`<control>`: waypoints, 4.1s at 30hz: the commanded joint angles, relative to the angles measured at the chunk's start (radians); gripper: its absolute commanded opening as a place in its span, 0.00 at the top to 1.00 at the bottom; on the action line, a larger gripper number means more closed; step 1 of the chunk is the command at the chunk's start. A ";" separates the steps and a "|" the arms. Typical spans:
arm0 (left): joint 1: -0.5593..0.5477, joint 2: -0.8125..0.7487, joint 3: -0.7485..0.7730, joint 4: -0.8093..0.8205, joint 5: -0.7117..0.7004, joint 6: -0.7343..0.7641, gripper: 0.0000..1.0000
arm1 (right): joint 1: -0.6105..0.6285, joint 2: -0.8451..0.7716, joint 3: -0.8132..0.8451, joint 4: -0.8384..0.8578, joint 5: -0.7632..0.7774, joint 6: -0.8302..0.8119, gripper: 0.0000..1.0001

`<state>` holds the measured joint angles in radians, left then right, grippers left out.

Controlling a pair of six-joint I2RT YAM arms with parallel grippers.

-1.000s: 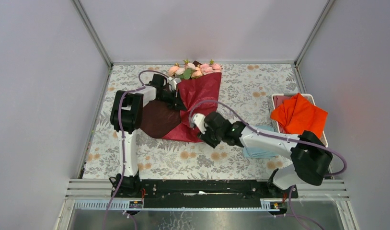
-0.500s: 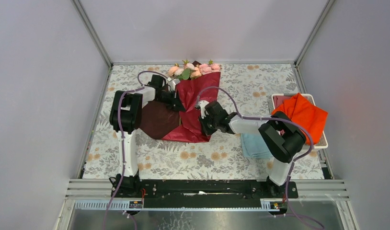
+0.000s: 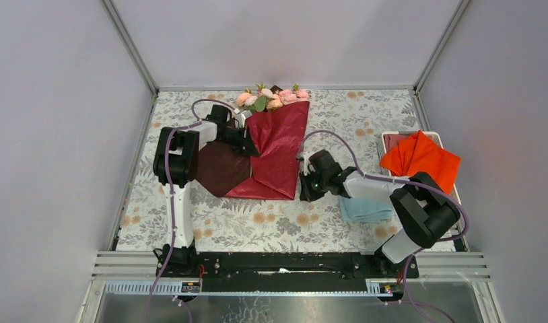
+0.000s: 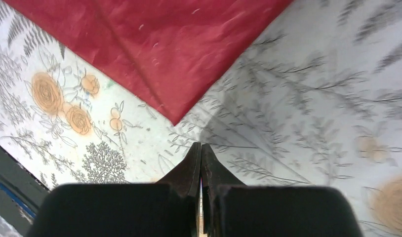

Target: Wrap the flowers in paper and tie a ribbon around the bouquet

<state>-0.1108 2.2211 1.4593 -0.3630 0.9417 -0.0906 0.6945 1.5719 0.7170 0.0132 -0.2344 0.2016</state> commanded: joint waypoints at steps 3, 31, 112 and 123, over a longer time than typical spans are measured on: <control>0.015 -0.007 -0.016 -0.006 -0.020 0.041 1.00 | -0.176 0.066 0.244 -0.061 -0.168 -0.040 0.98; 0.014 -0.016 -0.044 0.015 -0.024 0.022 1.00 | -0.138 0.212 0.471 -0.065 -0.026 -0.028 0.96; -0.136 -0.254 0.105 -0.191 0.156 0.097 1.00 | -0.009 0.475 0.362 0.287 -0.241 0.352 1.00; -0.187 -0.071 0.155 0.018 -0.024 -0.036 1.00 | -0.008 0.316 0.244 0.419 -0.133 0.568 1.00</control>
<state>-0.2790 2.0914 1.5688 -0.4480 1.0145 -0.0875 0.6842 2.0094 1.0016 0.4156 -0.4618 0.6853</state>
